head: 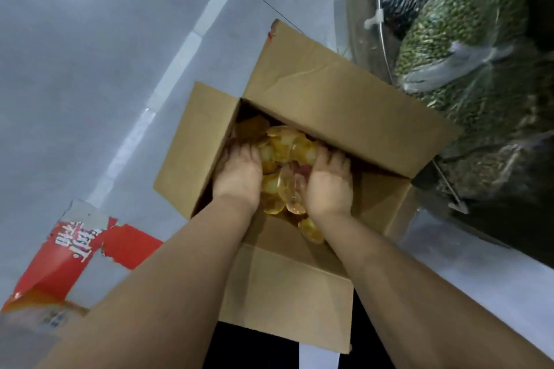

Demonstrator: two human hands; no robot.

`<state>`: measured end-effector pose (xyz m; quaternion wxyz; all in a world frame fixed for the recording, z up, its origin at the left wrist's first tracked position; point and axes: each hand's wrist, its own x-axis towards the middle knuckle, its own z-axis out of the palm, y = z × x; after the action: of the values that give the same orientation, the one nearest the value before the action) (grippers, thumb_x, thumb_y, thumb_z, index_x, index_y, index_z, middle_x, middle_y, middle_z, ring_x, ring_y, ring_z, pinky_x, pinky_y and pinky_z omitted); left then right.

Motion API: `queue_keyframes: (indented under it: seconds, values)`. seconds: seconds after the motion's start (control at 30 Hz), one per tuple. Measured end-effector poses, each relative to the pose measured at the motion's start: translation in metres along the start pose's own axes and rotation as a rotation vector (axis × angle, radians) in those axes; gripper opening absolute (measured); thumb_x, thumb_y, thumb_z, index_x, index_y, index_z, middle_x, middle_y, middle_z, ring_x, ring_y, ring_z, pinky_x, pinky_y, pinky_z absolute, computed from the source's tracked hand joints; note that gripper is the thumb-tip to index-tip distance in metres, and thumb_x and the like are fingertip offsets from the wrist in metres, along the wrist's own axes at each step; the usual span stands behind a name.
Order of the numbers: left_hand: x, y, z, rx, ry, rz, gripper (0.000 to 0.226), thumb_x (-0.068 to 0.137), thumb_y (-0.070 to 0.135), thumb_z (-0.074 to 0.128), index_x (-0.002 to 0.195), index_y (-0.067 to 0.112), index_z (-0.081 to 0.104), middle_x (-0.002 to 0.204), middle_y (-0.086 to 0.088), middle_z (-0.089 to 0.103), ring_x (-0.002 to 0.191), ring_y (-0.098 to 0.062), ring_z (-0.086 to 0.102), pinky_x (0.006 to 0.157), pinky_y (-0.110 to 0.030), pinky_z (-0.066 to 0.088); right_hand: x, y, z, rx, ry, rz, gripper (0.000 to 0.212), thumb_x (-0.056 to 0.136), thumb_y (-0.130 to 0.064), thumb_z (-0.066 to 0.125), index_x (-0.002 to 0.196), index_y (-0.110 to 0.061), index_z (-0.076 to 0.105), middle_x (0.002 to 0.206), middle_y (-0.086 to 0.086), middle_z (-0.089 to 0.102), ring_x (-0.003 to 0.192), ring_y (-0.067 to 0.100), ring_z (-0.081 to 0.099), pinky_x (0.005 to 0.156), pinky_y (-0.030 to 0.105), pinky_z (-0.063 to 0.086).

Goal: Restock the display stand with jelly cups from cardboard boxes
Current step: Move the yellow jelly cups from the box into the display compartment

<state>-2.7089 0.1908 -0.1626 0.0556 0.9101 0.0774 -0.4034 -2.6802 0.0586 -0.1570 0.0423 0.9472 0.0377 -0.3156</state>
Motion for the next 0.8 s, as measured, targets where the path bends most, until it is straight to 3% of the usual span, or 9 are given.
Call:
queue_keyframes:
  seconds: [0.13, 0.2, 0.27, 0.37, 0.43, 0.53, 0.6, 0.7, 0.8]
  values:
    - [-0.003, -0.002, 0.003, 0.106, 0.150, 0.077, 0.030, 0.091, 0.006, 0.036, 0.121, 0.006, 0.038, 0.127, -0.015, 0.043, 0.120, -0.029, 0.039, 0.104, -0.033, 0.031, -0.005, -0.001, 0.003, 0.120, 0.105, 0.055, 0.048, 0.083, -0.031, 0.063, 0.123, -0.012, 0.044, 0.128, 0.012, 0.048, 0.120, 0.028, 0.045, 0.095, 0.037, 0.037]
    - [-0.012, -0.006, 0.000, -0.025, 0.159, 0.140, 0.031, 0.088, 0.013, 0.046, 0.118, 0.007, 0.042, 0.123, -0.014, 0.046, 0.116, -0.028, 0.042, 0.103, -0.034, 0.033, -0.008, -0.002, -0.004, 0.341, 0.079, 0.121, 0.044, 0.082, -0.025, 0.067, 0.118, -0.008, 0.048, 0.123, 0.012, 0.052, 0.113, 0.029, 0.051, 0.091, 0.036, 0.042]
    - [-0.030, -0.010, -0.014, -0.434, 0.127, 0.086, 0.038, 0.082, 0.027, 0.061, 0.115, 0.010, 0.051, 0.113, -0.009, 0.053, 0.105, -0.024, 0.051, 0.093, -0.031, 0.042, -0.019, 0.000, -0.018, 0.715, -0.038, 0.290, 0.042, 0.081, -0.022, 0.069, 0.115, -0.006, 0.050, 0.118, 0.014, 0.057, 0.108, 0.030, 0.056, 0.091, 0.036, 0.047]
    - [-0.071, -0.021, -0.049, -1.228, -0.033, -0.194, 0.032, 0.074, 0.033, 0.072, 0.104, 0.025, 0.064, 0.091, 0.008, 0.065, 0.080, -0.011, 0.063, 0.071, -0.017, 0.050, -0.058, 0.006, -0.054, 1.374, -0.323, 0.541, 0.030, 0.082, -0.020, 0.069, 0.107, -0.012, 0.053, 0.099, 0.007, 0.066, 0.092, 0.023, 0.062, 0.084, 0.037, 0.052]
    - [-0.104, -0.030, -0.075, -1.527, -0.103, -0.279, 0.035, 0.073, 0.034, 0.075, 0.106, 0.032, 0.065, 0.095, 0.011, 0.069, 0.079, -0.005, 0.068, 0.071, -0.022, 0.056, -0.094, 0.010, -0.085, 1.718, -0.424, 0.586, 0.016, 0.083, -0.013, 0.066, 0.098, -0.011, 0.062, 0.086, 0.004, 0.067, 0.080, 0.018, 0.061, 0.074, 0.027, 0.051]
    - [-0.160, -0.033, -0.129, -1.470, 0.072, -0.230, 0.048, 0.063, 0.044, 0.077, 0.108, 0.038, 0.060, 0.099, 0.020, 0.065, 0.089, 0.008, 0.062, 0.071, -0.015, 0.051, -0.147, 0.013, -0.151, 2.018, -0.526, 0.523, 0.010, 0.079, -0.008, 0.062, 0.086, -0.009, 0.068, 0.085, 0.005, 0.066, 0.078, 0.016, 0.060, 0.081, 0.029, 0.048]
    - [-0.198, -0.029, -0.175, -1.305, 0.234, -0.209, 0.056, 0.057, 0.044, 0.078, 0.105, 0.031, 0.051, 0.093, 0.019, 0.058, 0.087, 0.005, 0.057, 0.070, -0.019, 0.046, -0.180, 0.014, -0.208, 2.067, -0.570, 0.369, 0.021, 0.075, -0.007, 0.060, 0.096, -0.007, 0.065, 0.096, 0.008, 0.063, 0.087, 0.017, 0.059, 0.088, 0.030, 0.045]
    - [-0.253, -0.020, -0.258, -1.158, 0.410, -0.057, 0.050, 0.059, 0.024, 0.083, 0.093, 0.026, 0.046, 0.085, 0.011, 0.053, 0.079, -0.008, 0.054, 0.067, -0.025, 0.044, -0.223, 0.020, -0.300, 1.974, -0.501, 0.099, 0.044, 0.075, 0.005, 0.059, 0.117, -0.006, 0.050, 0.113, 0.014, 0.062, 0.103, 0.023, 0.060, 0.092, 0.034, 0.047]
    - [-0.304, -0.004, -0.343, -1.083, 0.555, 0.145, 0.047, 0.061, 0.010, 0.082, 0.092, 0.031, 0.054, 0.096, 0.012, 0.046, 0.094, -0.009, 0.052, 0.082, -0.020, 0.043, -0.264, 0.037, -0.389, 1.732, -0.277, -0.089, 0.052, 0.075, 0.019, 0.060, 0.113, -0.013, 0.044, 0.114, 0.013, 0.060, 0.098, 0.016, 0.062, 0.090, 0.037, 0.050]
